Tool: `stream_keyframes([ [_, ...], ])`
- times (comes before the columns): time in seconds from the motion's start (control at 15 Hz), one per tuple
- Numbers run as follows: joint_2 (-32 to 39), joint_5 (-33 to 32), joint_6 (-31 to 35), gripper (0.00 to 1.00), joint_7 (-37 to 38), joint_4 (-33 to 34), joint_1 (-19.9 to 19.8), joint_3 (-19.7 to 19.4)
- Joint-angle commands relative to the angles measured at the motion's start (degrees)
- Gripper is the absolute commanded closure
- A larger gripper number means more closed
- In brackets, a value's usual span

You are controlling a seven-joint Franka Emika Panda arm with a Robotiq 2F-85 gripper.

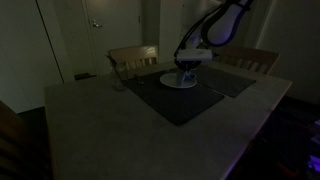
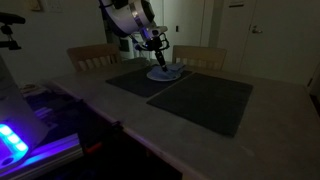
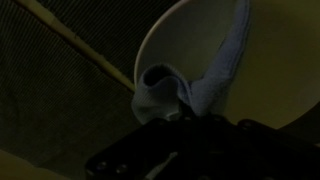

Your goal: Use the cloth to wipe the plate

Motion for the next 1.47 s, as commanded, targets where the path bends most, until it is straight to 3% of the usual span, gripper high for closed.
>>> stream_keyframes([
  [0.0, 2.15, 0.78, 3.35, 0.98, 0.10, -0.04, -0.01, 0.08],
  [0.33, 5.91, 6.57, 6.92, 0.98, -4.81, 1.33, -0.84, 2.82],
  [0.73, 7.09, 20.97, 10.49, 0.98, -20.74, 2.73, -3.43, 9.28],
  [1.0, 7.62, 26.08, 13.16, 0.98, -24.65, 3.59, 0.15, 5.90],
  [1.4, 7.92, 28.84, 15.52, 0.98, -27.88, 3.54, 2.87, 0.33],
])
